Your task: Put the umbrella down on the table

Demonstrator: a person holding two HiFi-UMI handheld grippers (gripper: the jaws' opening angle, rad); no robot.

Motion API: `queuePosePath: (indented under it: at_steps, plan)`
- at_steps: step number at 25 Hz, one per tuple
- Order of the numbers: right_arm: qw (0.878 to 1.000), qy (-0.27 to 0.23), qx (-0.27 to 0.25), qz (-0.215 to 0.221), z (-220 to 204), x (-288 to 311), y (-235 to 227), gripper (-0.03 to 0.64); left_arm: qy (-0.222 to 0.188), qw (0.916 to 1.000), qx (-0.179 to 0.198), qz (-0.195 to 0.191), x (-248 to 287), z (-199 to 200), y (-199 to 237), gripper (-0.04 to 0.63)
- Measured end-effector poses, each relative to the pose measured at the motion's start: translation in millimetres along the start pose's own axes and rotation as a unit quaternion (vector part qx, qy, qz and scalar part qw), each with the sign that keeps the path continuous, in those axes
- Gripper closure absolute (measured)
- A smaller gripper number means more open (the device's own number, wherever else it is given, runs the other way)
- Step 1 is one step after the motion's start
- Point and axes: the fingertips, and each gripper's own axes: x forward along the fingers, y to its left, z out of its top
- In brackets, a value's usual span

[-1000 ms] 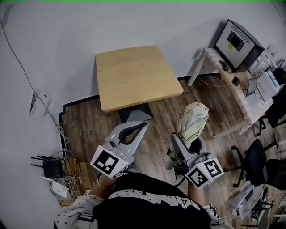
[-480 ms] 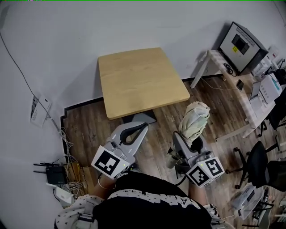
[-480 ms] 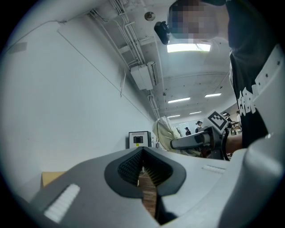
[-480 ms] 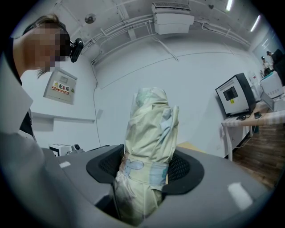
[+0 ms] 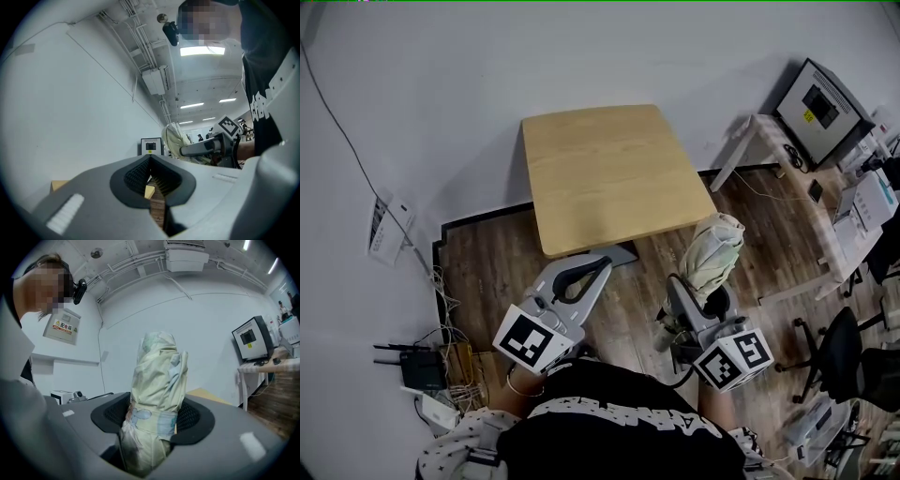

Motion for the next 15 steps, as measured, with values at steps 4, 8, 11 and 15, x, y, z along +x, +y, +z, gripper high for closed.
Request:
queuePosePath:
  at_steps: [4, 8, 11, 15]
  plan:
    - [1.000, 0.011, -0.005, 0.000, -3, 8, 7, 0.322, -0.010, 0.9999, -0.006, 0.005, -7, -6, 12, 0.601]
    - [1.000, 0.009, -0.012, -0.007, -3, 9, 7, 0.322, -0.011, 0.9998, -0.004, 0.016, -15, -8, 20, 0.601]
    - [1.000, 0.011, -0.012, -0.010, -1, 13, 4, 0.322, -0.001, 0.9998, -0.005, 0.018, -18, -8, 24, 0.601]
    - [1.000, 0.013, -0.016, -0.005, 3, 23, 3, 0.322, -0.007, 0.9996, -0.004, 0.027, -16, -6, 33, 0.600]
